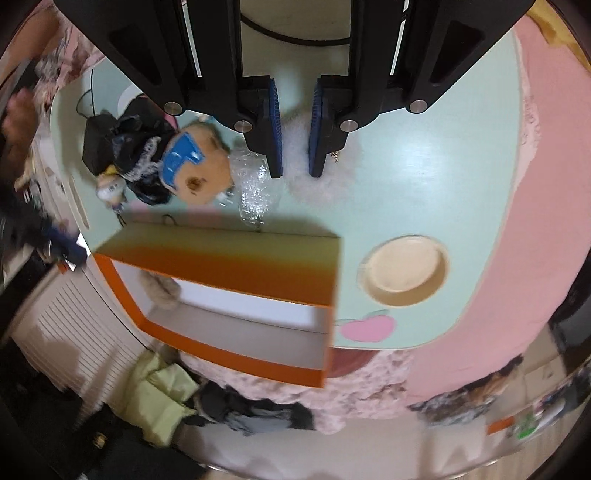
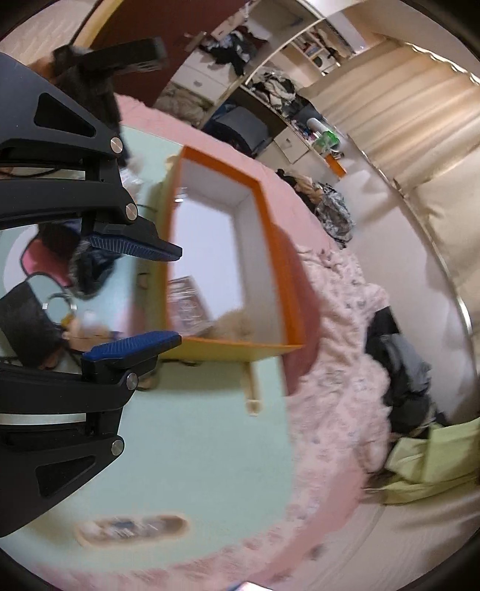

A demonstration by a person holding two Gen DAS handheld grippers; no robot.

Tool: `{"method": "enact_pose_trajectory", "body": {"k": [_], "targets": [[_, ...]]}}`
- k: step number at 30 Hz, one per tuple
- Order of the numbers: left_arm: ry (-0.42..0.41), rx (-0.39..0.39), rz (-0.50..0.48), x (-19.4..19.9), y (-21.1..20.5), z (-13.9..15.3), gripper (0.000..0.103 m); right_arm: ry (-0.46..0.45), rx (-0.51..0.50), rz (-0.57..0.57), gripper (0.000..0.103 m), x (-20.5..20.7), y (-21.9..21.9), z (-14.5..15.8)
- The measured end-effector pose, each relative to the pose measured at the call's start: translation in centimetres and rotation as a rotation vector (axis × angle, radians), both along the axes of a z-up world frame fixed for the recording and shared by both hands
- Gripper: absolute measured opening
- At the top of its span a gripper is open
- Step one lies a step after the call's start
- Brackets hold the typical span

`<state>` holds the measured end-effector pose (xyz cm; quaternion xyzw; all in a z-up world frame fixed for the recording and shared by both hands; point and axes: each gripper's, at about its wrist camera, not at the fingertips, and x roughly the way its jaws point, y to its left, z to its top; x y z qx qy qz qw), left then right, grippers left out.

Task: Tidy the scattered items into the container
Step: 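Grasp the white fluffy pompom with the left gripper, set it on the table, then grasp the beige fluffy pompom with the right gripper, set it on the table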

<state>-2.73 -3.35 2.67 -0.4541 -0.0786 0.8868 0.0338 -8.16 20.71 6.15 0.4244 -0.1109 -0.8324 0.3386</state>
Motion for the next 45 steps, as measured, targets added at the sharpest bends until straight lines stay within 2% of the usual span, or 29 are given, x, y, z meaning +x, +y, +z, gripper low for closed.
{"method": "enact_pose_trajectory", "body": {"k": [1,2,3,4,5,9,11,13,16,19,22,25,27,28,32,36,40,43,45], "targets": [[0.015,-0.023,-0.014,0.1,0.6,-0.1,0.022,0.004,0.018,0.014,0.041,-0.6,-0.5,0.7],[0.025,-0.038,-0.015,0.1,0.8,-0.1,0.040,-0.004,0.040,0.036,0.041,-1.3,-1.2,1.3],[0.040,-0.055,-0.003,0.2,0.9,-0.2,0.065,-0.017,0.065,0.055,0.041,-2.0,-1.9,1.5],[0.064,-0.071,0.016,0.5,0.9,-0.1,0.074,-0.030,0.095,0.073,0.041,-2.9,-2.8,1.7],[0.089,-0.077,0.030,0.7,0.6,0.0,0.078,-0.034,0.127,0.083,0.040,-3.7,-3.7,1.7],[0.196,-0.043,0.092,1.9,-0.6,0.1,0.078,-0.011,0.312,0.119,0.032,-5.7,-7.6,1.0],[0.244,0.004,0.140,2.6,-1.2,-0.5,0.078,-0.045,0.375,0.169,0.021,-6.6,-9.6,0.2],[0.262,0.040,0.153,3.0,-1.5,-1.1,0.078,-0.082,0.434,0.199,0.021,-6.9,-10.7,-0.6],[0.286,0.009,0.140,3.3,-1.1,-1.1,0.078,-0.085,0.553,0.176,0.021,-7.2,-11.8,-1.5],[0.290,0.001,0.131,3.4,-0.9,-1.3,0.078,-0.081,0.624,0.160,0.021,-7.4,-12.5,-2.0],[0.288,-0.007,0.134,3.2,-0.8,-1.2,0.078,-0.131,0.685,0.186,0.020,-7.8,-13.3,-3.6],[0.286,-0.020,0.133,3.0,-0.7,-1.1,0.078,-0.078,0.759,0.203,0.019,-7.7,-14.3,-4.5],[0.285,-0.030,0.131,3.0,-0.5,-1.2,0.078,-0.040,0.810,0.214,0.010,-7.2,-14.9,-4.9],[0.283,-0.034,0.131,3.0,-0.5,-1.2,0.078,-0.016,0.831,0.221,0.010,-6.9,-15.0,-5.0],[0.282,-0.036,0.129,2.9,-0.5,-1.3,0.078,-0.010,0.710,0.195,0.009,-7.1,-13.7,-3.3],[0.286,-0.033,0.126,3.0,-0.5,-1.3,0.078,0.014,0.533,0.166,0.009,-6.4,-11.4,0.2],[0.282,-0.023,0.130,2.9,-0.6,-1.4,0.078,0.043,0.358,0.196,0.009,-3.5,-8.7,3.5],[0.280,-0.019,0.134,2.8,-0.6,-1.5,0.078,0.019,0.261,0.258,0.009,0.0,-7.2,3.7],[0.280,-0.012,0.142,2.8,-0.8,-1.6,0.078,-0.002,0.233,0.289,0.009,1.9,-6.3,2.6]]}}
